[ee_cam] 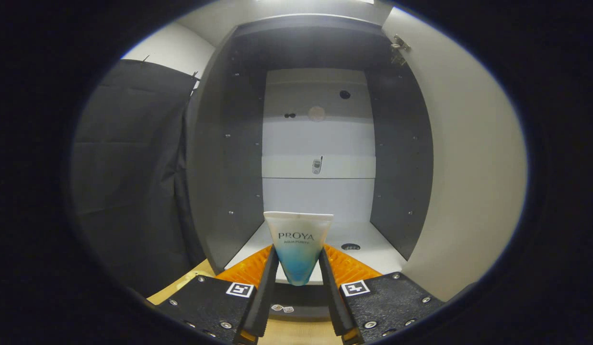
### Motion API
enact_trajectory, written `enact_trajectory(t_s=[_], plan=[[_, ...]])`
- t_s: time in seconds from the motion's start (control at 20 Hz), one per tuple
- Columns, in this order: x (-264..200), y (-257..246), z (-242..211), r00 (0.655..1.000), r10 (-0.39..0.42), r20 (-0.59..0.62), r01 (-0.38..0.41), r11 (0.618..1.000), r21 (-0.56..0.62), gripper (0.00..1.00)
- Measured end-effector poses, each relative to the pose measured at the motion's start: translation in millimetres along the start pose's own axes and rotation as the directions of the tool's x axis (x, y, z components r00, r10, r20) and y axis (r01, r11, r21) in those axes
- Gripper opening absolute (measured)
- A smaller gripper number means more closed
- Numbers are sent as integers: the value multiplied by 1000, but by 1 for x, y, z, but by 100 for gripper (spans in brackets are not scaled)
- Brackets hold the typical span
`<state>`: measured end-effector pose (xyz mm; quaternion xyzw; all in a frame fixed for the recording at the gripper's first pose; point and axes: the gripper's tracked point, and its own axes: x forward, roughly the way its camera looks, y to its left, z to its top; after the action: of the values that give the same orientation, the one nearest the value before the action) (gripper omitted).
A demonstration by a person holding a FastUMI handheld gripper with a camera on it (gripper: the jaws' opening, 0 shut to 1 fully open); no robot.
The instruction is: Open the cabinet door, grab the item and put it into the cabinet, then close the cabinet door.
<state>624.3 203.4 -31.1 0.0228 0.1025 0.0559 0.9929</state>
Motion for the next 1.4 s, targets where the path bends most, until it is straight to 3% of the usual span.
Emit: enact_trajectory(t_s=[0.45,0.9,1.0,1.05,1.15,1.4], plan=[[83,-17,-26,991,-18,-132,26,998,57,52],[90,-21,-35,989,-31,-147,34,999,17,55],[88,-20,-29,991,-30,-129,33,999,19,60],[86,-21,-25,993,-33,-116,35,999,18,74],[76,-20,-18,995,-33,-99,35,999,17,88],[28,-14,17,1000,-24,1,24,999,-23,94]])
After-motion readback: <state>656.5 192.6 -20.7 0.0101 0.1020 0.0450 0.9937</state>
